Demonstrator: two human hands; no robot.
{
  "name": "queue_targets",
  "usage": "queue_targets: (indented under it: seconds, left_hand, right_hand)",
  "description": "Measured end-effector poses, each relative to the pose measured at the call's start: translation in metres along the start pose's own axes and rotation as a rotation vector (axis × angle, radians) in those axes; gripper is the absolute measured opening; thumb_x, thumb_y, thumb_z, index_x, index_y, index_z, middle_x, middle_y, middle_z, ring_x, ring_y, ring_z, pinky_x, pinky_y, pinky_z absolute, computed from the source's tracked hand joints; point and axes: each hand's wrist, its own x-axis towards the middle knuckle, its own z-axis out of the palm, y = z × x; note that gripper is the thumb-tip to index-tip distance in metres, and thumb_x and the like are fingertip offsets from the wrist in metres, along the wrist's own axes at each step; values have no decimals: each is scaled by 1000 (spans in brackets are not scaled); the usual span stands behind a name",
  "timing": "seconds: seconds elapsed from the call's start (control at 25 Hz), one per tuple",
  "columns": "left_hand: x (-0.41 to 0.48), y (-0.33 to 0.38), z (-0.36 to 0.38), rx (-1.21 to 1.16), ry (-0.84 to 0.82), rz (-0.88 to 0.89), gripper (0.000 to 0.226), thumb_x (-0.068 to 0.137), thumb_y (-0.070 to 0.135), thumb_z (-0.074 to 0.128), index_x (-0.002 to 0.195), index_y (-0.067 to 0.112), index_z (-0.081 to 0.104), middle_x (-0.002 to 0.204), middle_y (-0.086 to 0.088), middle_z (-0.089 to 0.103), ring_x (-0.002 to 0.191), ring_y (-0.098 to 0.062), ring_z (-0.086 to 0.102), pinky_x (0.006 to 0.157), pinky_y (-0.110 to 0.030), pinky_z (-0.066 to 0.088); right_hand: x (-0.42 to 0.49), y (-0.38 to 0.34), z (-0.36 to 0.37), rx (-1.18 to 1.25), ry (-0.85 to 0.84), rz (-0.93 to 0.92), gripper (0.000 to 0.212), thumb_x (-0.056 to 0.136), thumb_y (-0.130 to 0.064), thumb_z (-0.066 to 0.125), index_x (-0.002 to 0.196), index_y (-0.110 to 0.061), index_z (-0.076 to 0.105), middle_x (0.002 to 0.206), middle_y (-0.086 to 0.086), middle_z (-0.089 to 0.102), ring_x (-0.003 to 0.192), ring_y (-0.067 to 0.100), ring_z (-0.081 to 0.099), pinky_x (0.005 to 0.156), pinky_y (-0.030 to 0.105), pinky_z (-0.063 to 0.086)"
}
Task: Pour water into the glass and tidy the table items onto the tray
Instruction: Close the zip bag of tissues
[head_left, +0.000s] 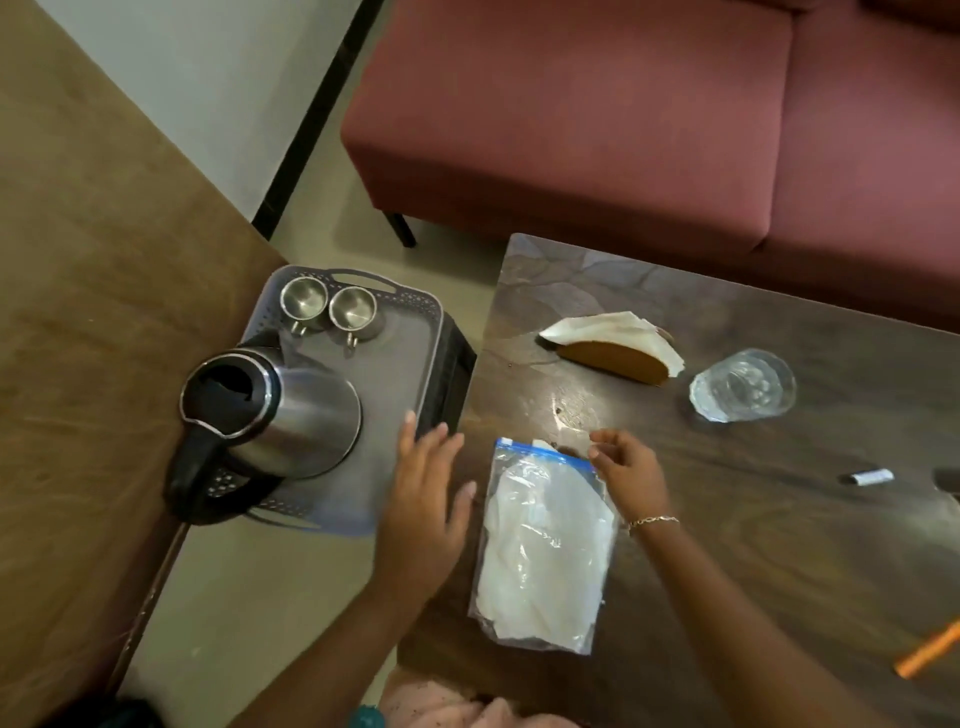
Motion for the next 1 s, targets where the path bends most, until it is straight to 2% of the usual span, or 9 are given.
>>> queue_targets:
  seconds: [0.08,0.16,0.24,0.32,0.56,0.64,0.84,0.92,1.0]
  left_hand:
    - [-22,5,36,19,-262,-35,58,90,25,54,142,13,31,154,-8,22,143,-18,-5,116,-36,23]
    - [-39,-3,65,206,-477,34,70,93,39,45,147,22,5,158,-1,-4,141,-14,-19,117,-32,1]
    - [-52,-9,85,349,-630,88,75,94,44,40,147,22,-8,157,-2,-15,143,-20,-19,115,-33,-9]
    - [-61,-16,96,464,-716,114,77,94,45,39,146,21,-13,156,-4,-19,143,-24,-18,113,-35,-12]
    - [-77,-30,113,593,-814,87,83,92,50,42,146,23,-15,155,-5,-22,143,-27,-18,112,-42,-13]
    - [-79,-31,119,613,-827,68,84,92,50,42,146,23,-16,155,-6,-22,143,-28,-18,112,-43,-13]
    - [-81,-33,127,628,-820,44,83,92,49,41,146,21,-16,155,-7,-23,143,-29,-18,114,-45,-10]
    - [-81,-29,125,622,-805,26,81,92,52,39,147,20,-12,156,-7,-20,144,-28,-16,115,-44,-8]
    - [-79,-21,117,529,-737,-46,76,93,53,35,148,20,-7,157,-5,-17,144,-25,-14,116,-41,-5]
  right_hand:
    - [-13,35,-13,-30,37,69,20,83,-3,59,103,-4,63,88,12,65,80,22,59,77,32,47]
    - [-22,65,-18,-39,68,158,16,82,-4,60,98,-4,64,84,11,63,79,25,58,80,37,49]
    - [-28,87,-21,11,77,271,10,81,-3,60,91,-7,62,85,12,63,83,30,60,87,47,50]
    - [-33,104,-20,76,61,378,13,80,-3,62,93,-6,61,90,13,63,84,26,58,91,48,49]
    - [-50,120,2,92,-95,514,38,75,-10,70,110,-7,53,102,11,62,82,21,57,69,33,49]
    - [-50,120,7,113,-105,502,30,75,-8,71,100,-8,56,101,12,64,82,22,59,65,34,50]
    - [-47,113,14,128,-124,451,21,74,3,69,72,-11,53,90,12,64,88,29,63,85,47,53]
    - [-49,109,12,72,-103,393,30,74,3,68,63,-13,46,80,10,61,81,27,61,77,40,53]
    - [-51,101,5,-24,-110,288,34,75,0,68,59,-16,43,67,3,53,71,20,53,67,29,44]
